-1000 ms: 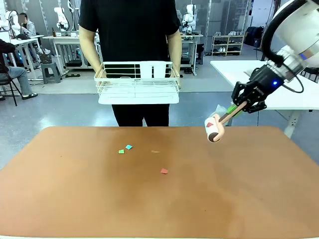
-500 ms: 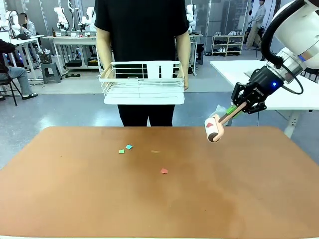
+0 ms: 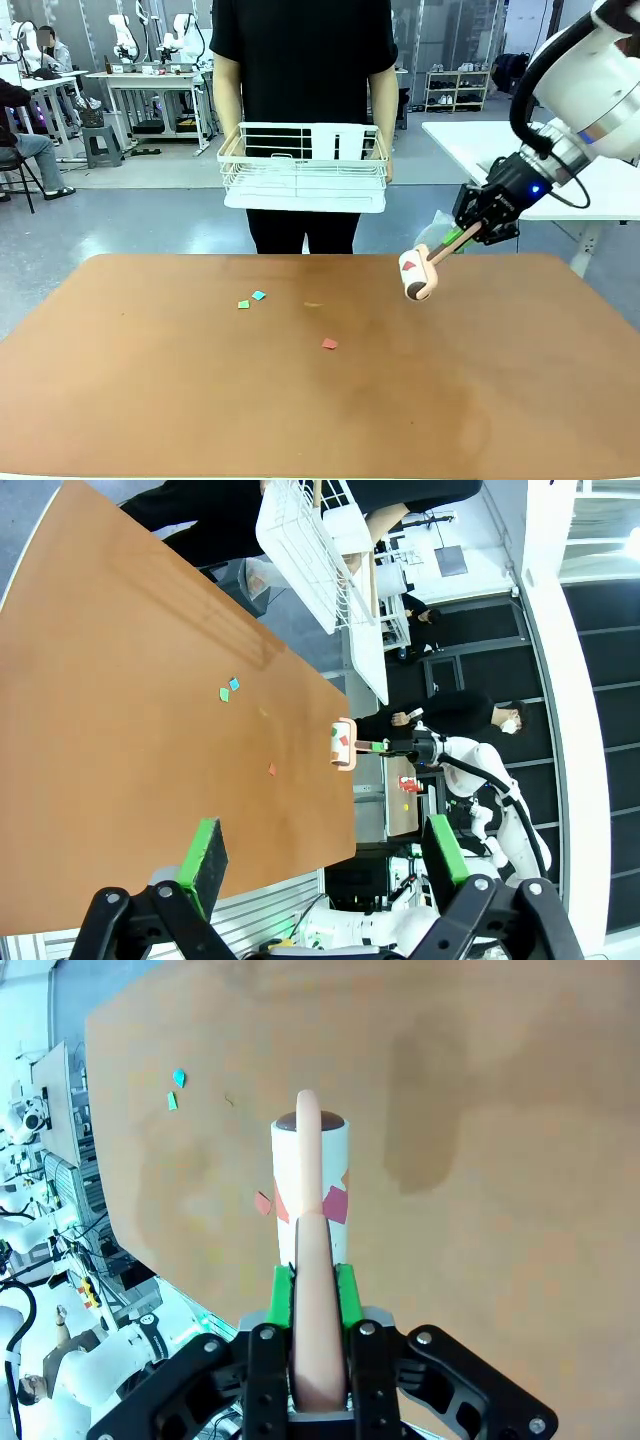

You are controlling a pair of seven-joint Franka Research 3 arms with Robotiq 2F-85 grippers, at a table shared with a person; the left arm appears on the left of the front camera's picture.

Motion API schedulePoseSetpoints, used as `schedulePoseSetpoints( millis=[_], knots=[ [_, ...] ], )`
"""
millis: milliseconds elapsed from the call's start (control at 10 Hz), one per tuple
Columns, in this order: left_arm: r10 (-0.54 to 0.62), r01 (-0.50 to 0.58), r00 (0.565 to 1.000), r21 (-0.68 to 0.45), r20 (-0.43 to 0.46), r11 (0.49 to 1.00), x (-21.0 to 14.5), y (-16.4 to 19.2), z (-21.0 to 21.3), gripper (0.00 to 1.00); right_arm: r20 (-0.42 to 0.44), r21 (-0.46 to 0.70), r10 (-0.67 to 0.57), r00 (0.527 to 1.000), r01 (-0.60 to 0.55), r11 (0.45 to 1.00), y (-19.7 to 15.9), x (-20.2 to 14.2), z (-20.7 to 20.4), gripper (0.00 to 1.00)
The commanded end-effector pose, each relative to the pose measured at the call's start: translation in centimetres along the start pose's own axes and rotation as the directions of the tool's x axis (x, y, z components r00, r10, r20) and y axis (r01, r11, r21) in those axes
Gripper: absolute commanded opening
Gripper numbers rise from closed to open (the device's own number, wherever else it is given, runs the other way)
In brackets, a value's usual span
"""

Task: Clean the table.
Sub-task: Clean the table with the Lint Roller when the human lifts the Dish drying rack.

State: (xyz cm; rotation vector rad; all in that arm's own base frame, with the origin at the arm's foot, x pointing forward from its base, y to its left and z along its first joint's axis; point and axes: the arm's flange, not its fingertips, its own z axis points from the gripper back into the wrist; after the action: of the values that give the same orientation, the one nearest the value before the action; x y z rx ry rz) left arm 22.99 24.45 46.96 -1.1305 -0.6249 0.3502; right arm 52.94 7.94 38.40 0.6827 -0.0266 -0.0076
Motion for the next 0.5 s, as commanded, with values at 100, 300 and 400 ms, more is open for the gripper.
schedulePoseSetpoints(
  millis=[100,300,400],
  knots=[
    [-0.017,0.017,1.000,-0.022,0.000,1.000,0.2,-0.1,0.3,1.00,-0.054,0.028,0.023,0.998,-0.022,0.999,-0.1,-0.6,-4.7,0.21],
    [-0.017,0.017,1.000,-0.022,0.000,1.000,0.2,-0.1,0.3,1.00,-0.074,0.060,-0.009,0.997,0.013,0.998,0.0,-1.2,-6.4,0.21],
    [-0.017,0.017,1.000,-0.022,0.000,1.000,0.2,-0.1,0.3,1.00,-0.061,0.041,-0.023,0.998,0.025,0.999,0.0,-1.5,-7.0,0.21]
  ],
)
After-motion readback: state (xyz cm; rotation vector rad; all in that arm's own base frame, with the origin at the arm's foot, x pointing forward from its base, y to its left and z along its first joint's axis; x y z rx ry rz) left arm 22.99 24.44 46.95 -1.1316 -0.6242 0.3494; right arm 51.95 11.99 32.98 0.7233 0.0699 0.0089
